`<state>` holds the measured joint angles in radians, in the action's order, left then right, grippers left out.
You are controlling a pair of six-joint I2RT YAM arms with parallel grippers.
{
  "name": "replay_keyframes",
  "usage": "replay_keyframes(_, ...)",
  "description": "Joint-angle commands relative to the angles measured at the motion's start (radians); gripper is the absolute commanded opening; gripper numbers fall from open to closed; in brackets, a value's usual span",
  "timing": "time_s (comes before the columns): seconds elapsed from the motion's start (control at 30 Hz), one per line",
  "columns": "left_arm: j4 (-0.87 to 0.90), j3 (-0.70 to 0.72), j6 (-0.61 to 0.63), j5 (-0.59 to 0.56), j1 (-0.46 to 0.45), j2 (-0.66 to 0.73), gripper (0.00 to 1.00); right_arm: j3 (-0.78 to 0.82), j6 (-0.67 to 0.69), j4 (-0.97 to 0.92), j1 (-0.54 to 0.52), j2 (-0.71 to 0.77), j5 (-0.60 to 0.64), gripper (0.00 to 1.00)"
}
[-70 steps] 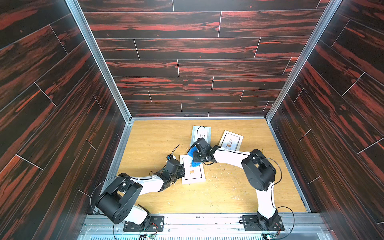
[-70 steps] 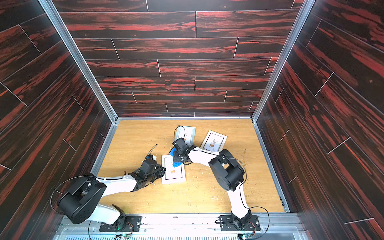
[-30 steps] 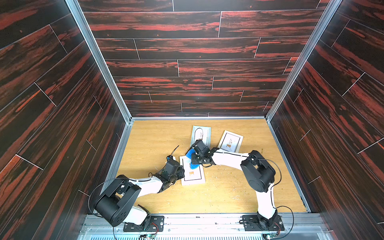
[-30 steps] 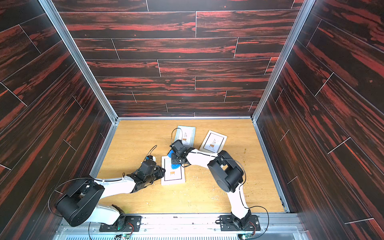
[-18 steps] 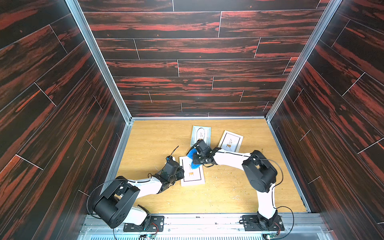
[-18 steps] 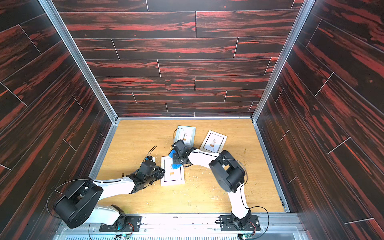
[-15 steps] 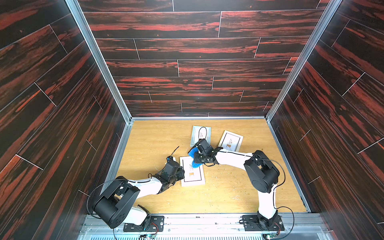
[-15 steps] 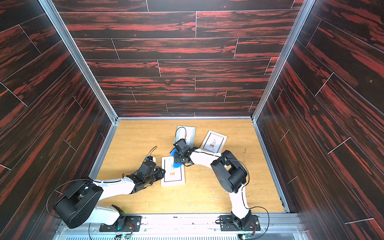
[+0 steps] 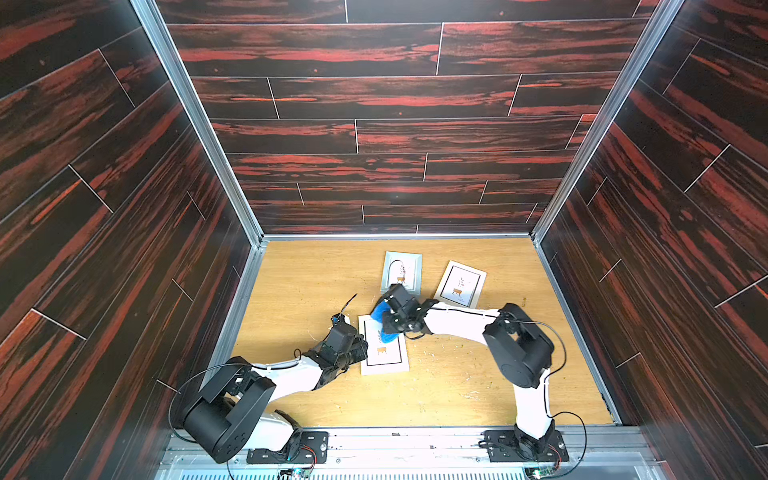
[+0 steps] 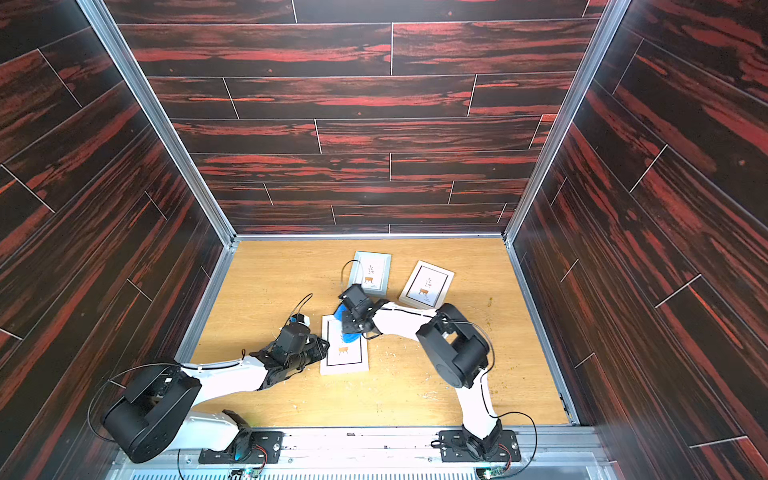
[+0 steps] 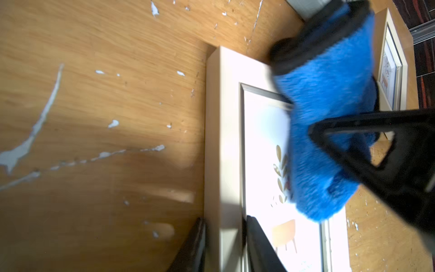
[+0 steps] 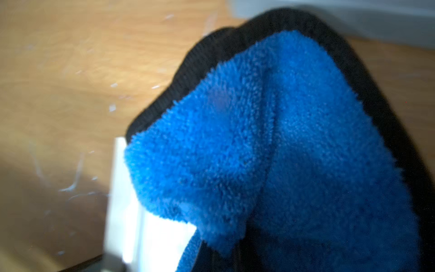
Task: Wipe the picture frame with a cloth
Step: Wipe the dirt from the picture frame, then adjust the cleaning item.
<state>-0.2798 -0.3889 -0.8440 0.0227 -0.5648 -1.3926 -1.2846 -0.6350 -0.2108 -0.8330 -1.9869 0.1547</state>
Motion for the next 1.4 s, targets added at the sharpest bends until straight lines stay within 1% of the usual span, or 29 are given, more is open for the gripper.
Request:
replay_keyframes(0.0,0.171,0.039,0.016,-0.001,-0.001,-0.004,0.35,0.045,0.023,-0.007,-0.008,0.033,0.022,0.00)
replay_keyframes(0.1,0.213,0.023,0.027,-0.014,-0.001,0.022,0.38,0.084,0.031,0.040,-0.027,0.071,0.019,0.00)
replay_keyframes(0.2,0.246,0.018,0.033,-0.035,0.000,0.083,0.43,0.134,0.052,0.092,-0.027,0.126,0.019,0.00)
replay_keyframes(0.37,0.295,0.009,0.052,-0.086,0.002,0.219,0.56,0.207,0.107,0.162,-0.027,0.199,-0.005,0.00)
replay_keyframes(0.5,0.304,0.021,0.090,-0.108,0.004,0.354,0.61,0.271,0.144,0.236,-0.028,0.260,-0.065,0.00)
replay_keyframes(0.6,0.218,0.064,0.112,-0.070,0.004,0.486,0.66,0.317,0.165,0.310,-0.036,0.306,-0.140,0.00)
replay_keyframes(0.67,0.104,0.108,0.116,-0.029,0.004,0.564,0.71,0.344,0.174,0.369,-0.050,0.336,-0.186,0.00)
replay_keyframes(0.7,0.039,0.129,0.118,-0.009,0.004,0.588,0.72,0.354,0.176,0.392,-0.057,0.347,-0.206,0.00)
replay_keyframes(0.77,-0.024,0.149,0.113,0.021,0.003,0.618,0.75,0.374,0.177,0.443,-0.068,0.373,-0.258,0.00)
replay_keyframes(0.93,-0.128,0.151,0.101,0.107,0.004,0.596,0.76,0.411,0.170,0.560,-0.095,0.416,-0.365,0.00)
replay_keyframes(1.07,-0.244,0.160,0.078,0.176,0.004,0.563,0.76,0.416,0.179,0.586,-0.119,0.425,-0.379,0.00)
replay_keyframes(1.2,-0.297,0.167,0.063,0.184,0.003,0.541,0.75,0.425,0.178,0.609,-0.127,0.423,-0.402,0.00)
replay_keyframes(1.37,-0.327,0.187,0.041,0.135,0.003,0.549,0.64,0.468,0.180,0.692,-0.142,0.448,-0.450,0.00)
